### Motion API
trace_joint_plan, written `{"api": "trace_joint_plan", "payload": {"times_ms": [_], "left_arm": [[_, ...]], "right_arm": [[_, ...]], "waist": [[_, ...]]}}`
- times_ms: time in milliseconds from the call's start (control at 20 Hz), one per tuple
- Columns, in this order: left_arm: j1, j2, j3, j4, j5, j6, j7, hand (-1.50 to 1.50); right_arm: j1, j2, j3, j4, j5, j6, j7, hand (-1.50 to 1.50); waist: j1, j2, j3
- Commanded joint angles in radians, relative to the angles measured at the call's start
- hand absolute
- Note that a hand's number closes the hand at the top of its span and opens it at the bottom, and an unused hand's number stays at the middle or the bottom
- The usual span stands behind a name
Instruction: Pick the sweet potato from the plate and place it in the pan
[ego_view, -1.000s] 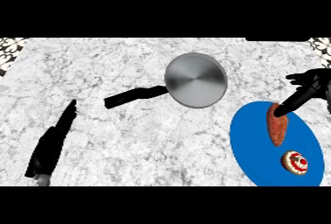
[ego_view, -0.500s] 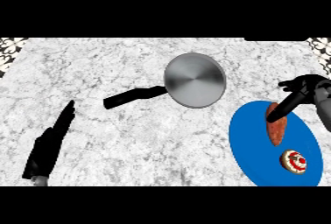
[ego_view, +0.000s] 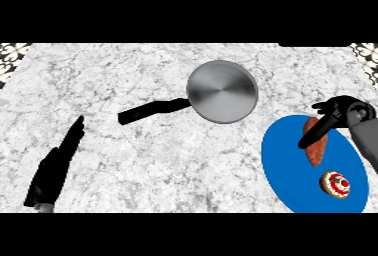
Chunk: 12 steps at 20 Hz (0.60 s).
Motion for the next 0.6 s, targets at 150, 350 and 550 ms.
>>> {"api": "trace_joint_plan", "payload": {"times_ms": [150, 350, 550], "left_arm": [[0.025, -0.028, 0.016, 0.052, -0.022, -0.02, -0.07, 0.0], [-0.069, -0.068, 0.039, 0.141, -0.028, -0.032, -0.055, 0.0], [-0.015, -0.047, 0.065, 0.096, -0.04, -0.08, -0.059, 0.0]], "right_arm": [[0.032, -0.008, -0.016, 0.003, 0.016, 0.041, 0.1, -1.5], [0.035, 0.027, -0.024, 0.043, 0.069, 0.015, 0.049, -1.5], [0.056, 0.058, -0.097, 0.049, 0.113, -0.027, -0.032, 1.5]], "waist": [[-0.004, 0.0, 0.0], [-0.007, 0.002, 0.0], [-0.003, 0.001, 0.0]]}}
